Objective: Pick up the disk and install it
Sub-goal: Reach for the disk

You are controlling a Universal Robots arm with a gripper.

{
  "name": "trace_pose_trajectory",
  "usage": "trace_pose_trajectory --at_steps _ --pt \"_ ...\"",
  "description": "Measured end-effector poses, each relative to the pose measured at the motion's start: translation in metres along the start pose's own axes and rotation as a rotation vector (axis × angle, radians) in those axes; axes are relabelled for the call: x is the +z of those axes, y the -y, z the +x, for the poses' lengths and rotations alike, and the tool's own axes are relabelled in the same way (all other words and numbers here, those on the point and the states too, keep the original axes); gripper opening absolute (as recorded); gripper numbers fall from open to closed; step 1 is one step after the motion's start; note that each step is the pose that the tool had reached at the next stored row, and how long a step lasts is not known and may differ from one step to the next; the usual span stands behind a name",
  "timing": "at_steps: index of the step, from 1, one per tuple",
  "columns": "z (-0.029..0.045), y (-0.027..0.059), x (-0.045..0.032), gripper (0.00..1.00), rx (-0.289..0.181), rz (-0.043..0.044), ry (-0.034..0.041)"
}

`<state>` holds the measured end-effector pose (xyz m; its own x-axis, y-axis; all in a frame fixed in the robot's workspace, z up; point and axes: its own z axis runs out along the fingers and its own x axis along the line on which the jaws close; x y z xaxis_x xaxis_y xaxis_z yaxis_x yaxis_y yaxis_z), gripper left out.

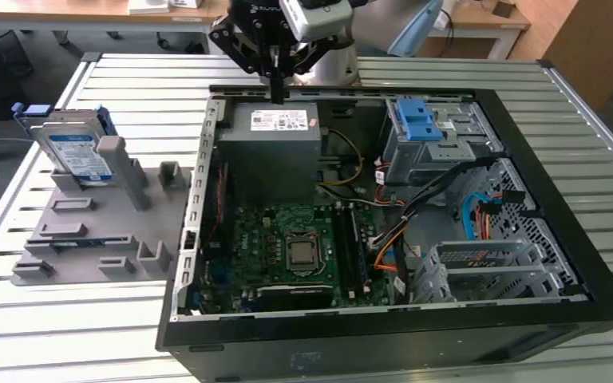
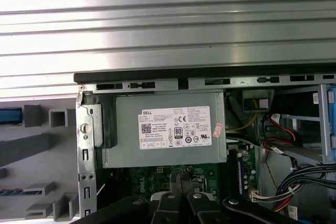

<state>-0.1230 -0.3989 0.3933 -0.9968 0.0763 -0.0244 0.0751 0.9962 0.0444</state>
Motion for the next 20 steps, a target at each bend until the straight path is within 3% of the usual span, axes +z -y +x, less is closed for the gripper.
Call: trace_pose_trajectory --at_steps 20 --pt "0.0096 0.0007 -0.0002 0.11 0.000 0.0001 0.0000"
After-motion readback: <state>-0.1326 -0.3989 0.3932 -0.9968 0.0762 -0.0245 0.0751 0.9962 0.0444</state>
